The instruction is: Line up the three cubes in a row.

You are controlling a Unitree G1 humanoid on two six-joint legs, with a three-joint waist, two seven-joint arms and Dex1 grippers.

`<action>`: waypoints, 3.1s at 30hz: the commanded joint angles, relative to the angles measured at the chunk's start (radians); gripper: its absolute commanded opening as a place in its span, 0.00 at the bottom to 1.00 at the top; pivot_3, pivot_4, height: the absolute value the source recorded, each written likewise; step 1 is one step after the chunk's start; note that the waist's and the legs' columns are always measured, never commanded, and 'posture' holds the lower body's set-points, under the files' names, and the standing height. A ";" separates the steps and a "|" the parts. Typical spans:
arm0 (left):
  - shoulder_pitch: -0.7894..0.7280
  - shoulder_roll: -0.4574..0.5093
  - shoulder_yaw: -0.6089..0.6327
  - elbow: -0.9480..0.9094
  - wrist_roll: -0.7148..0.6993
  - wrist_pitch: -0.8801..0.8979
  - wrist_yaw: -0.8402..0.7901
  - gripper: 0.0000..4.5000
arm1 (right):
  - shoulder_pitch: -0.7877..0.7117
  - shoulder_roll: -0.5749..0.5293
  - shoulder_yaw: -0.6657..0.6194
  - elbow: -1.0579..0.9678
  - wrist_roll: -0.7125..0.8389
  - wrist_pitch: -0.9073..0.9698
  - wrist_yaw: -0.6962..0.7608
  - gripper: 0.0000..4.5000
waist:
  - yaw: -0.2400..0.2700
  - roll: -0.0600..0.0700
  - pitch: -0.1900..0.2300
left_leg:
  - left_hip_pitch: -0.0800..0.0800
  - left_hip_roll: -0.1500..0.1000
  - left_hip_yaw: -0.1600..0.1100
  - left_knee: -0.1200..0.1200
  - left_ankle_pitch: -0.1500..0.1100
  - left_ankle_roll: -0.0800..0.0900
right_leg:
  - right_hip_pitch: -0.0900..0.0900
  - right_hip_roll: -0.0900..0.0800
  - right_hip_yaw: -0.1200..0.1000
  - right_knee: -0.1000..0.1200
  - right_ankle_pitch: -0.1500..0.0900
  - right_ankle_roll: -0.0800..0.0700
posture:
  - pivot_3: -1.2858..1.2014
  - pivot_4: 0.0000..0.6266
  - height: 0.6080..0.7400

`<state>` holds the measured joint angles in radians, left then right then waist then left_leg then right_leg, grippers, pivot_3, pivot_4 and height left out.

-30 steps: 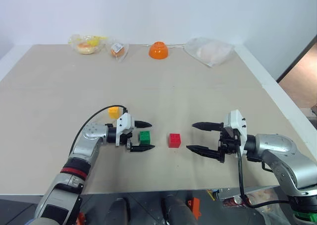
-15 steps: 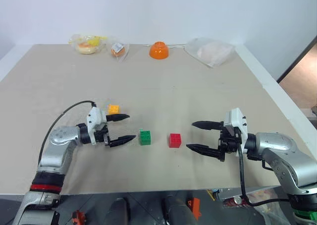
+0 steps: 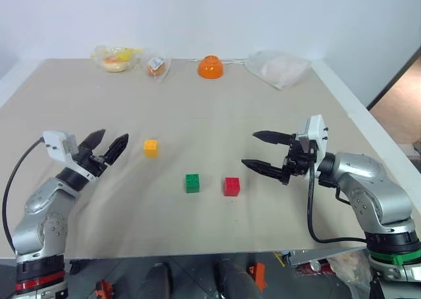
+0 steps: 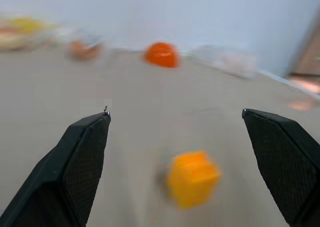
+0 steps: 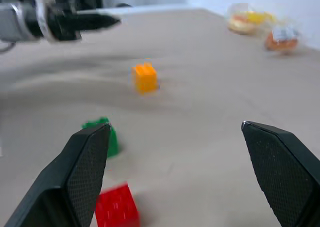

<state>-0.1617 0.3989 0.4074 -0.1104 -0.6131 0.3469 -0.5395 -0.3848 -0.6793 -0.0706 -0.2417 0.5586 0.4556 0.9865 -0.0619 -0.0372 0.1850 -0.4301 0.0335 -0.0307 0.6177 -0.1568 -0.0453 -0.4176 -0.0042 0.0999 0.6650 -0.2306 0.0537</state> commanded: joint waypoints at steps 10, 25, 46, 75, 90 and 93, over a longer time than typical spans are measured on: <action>-0.001 -0.038 -0.211 -0.066 0.130 -0.001 0.049 0.97 | -0.020 0.007 0.015 -0.028 0.012 -0.001 0.015 0.97 | 0.014 0.000 0.000 | 0.000 -0.001 0.001 0.000 0.000 0.000 | -0.001 -0.001 0.001 -0.001 0.000 0.000 | 0.52 0.24 1.00; -0.089 -0.106 -0.313 0.097 0.290 -0.011 0.158 0.97 | -0.003 0.008 0.002 -0.107 0.030 0.014 -0.021 0.97 | 0.014 0.000 0.000 | 0.000 -0.001 0.001 0.000 0.000 0.000 | -0.001 -0.001 0.001 -0.001 0.000 0.000 | 0.52 0.24 1.00; -0.183 -0.111 -0.290 0.233 0.362 -0.094 0.162 0.28 | 0.023 0.002 0.003 -0.113 0.020 0.003 -0.036 0.97 | 0.019 0.000 0.000 | 0.000 -0.003 0.000 0.001 0.002 0.003 | 0.001 -0.003 0.000 -0.001 0.002 -0.002 | 0.52 0.24 1.00; -0.140 0.277 -0.298 0.359 0.160 -0.353 -0.866 0.28 | 0.125 -0.156 -0.128 -0.268 0.308 0.196 0.087 0.97 | 0.015 0.001 0.000 | -0.007 0.001 0.000 -0.001 -0.005 0.002 | -0.007 -0.002 -0.003 -0.001 -0.006 -0.004 | 0.52 0.24 1.00; -0.191 0.237 -0.385 0.504 0.224 -0.497 -0.969 0.28 | 0.172 -0.160 -0.091 -0.291 0.220 0.109 0.096 0.97 | 0.016 0.000 0.000 | -0.007 0.002 0.002 0.000 -0.005 0.002 | -0.007 -0.001 -0.002 -0.001 -0.005 -0.003 | 0.52 0.24 1.00; -0.209 0.228 -0.392 0.538 0.229 -0.516 -0.974 0.28 | 0.176 -0.159 -0.089 -0.289 0.214 0.101 0.093 0.97 | 0.016 0.000 0.000 | -0.007 0.001 0.002 0.000 -0.005 0.002 | -0.007 -0.001 -0.002 -0.001 -0.005 -0.002 | 0.52 0.24 1.00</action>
<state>-0.3527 0.6342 0.0133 0.4208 -0.3894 -0.1442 -1.5002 -0.2077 -0.8365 -0.1548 -0.5030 0.7762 0.5765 1.0767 -0.0458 -0.0367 0.1851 -0.4372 0.0350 -0.0288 0.6179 -0.1617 -0.0432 -0.4246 -0.0056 0.0978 0.6643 -0.2353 0.0513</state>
